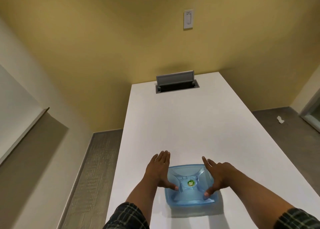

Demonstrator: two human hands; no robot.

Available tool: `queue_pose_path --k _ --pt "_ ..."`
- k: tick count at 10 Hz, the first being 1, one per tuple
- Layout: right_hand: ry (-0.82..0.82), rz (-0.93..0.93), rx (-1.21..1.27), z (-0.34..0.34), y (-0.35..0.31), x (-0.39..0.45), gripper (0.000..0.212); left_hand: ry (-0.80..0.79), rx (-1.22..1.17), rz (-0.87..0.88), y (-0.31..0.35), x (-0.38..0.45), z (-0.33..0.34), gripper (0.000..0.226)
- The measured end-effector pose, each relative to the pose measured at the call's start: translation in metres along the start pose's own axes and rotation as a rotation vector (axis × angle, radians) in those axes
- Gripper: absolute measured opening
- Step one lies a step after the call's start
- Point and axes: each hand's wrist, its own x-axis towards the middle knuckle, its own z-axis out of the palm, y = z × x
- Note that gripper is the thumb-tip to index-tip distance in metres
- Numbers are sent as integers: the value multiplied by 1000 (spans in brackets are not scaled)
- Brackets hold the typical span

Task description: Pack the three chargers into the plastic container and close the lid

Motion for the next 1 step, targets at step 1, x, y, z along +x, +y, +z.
queue_pose_path --k 1 --pt "176 28 -7 -13 0 3 145 129 40 -17 -8 7 -22 147"
